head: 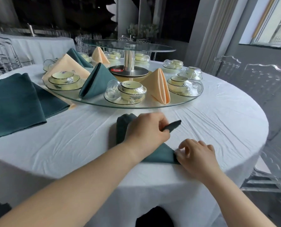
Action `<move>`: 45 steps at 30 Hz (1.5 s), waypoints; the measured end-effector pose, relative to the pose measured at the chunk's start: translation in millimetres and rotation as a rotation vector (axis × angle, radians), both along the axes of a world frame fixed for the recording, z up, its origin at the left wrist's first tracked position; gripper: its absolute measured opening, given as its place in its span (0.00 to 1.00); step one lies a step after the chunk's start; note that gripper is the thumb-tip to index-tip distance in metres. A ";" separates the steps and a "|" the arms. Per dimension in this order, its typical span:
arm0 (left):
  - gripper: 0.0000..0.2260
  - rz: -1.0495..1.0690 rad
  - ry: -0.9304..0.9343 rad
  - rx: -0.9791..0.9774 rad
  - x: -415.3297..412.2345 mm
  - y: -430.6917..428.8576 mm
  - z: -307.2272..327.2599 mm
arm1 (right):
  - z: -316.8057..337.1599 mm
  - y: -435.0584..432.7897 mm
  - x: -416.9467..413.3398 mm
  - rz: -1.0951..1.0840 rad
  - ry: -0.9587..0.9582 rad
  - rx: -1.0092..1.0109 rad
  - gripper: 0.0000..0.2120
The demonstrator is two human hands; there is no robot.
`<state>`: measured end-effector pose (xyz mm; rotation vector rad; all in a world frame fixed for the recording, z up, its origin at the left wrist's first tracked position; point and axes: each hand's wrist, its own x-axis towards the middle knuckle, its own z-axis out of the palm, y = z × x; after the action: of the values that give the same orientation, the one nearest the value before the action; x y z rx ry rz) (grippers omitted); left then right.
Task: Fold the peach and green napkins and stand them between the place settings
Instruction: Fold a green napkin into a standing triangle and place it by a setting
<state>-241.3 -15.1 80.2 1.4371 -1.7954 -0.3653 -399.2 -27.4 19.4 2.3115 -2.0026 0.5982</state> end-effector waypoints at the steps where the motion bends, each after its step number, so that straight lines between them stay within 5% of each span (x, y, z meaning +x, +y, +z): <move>1: 0.01 -0.005 -0.074 -0.012 -9.2 0.7 -6.8 | -2.8 0.6 -2.4 -0.022 -0.029 -0.005 0.09; 8: 0.09 -0.105 -0.404 -0.065 -30.3 -4.6 -45.3 | -8.3 1.0 -10.8 0.003 -0.191 0.046 0.08; 14: 0.04 -0.104 -0.379 -0.214 -31.1 -5.3 -52.2 | -5.3 -0.3 -20.8 0.066 -0.521 0.120 0.12; 19: 0.12 -0.230 -0.567 0.053 -24.1 -4.6 -52.8 | 9.4 1.1 -17.8 -0.023 -0.702 0.041 0.09; 28: 0.19 -0.542 -0.535 0.229 -0.3 -1.1 -57.1 | 19.0 -12.6 34.8 0.061 -0.551 -0.047 0.05; 34: 0.13 -0.376 -0.019 0.174 27.8 4.2 -51.9 | -7.9 -17.9 36.7 0.010 -0.372 0.108 0.11; 37: 0.19 -0.306 -0.285 0.078 43.1 -9.5 -50.1 | -12.1 -19.8 41.1 -0.011 -0.098 -0.081 0.13; 39: 0.22 -0.354 -0.566 0.152 44.8 -17.5 -52.0 | -17.9 -20.3 43.2 -0.026 -0.056 -0.207 0.09; 41: 0.24 -0.386 -0.759 0.220 40.7 -19.1 -52.6 | -22.8 -21.5 42.6 0.005 -0.067 -0.143 0.16; 45: 0.26 -0.424 -0.937 0.196 38.6 -28.5 -50.8 | -30.1 -26.5 39.2 0.026 -0.131 -0.193 0.10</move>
<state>-202.7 -43.5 29.4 1.4636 -2.9066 -0.0576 -359.9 -54.0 -10.7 2.2406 -1.8725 0.9226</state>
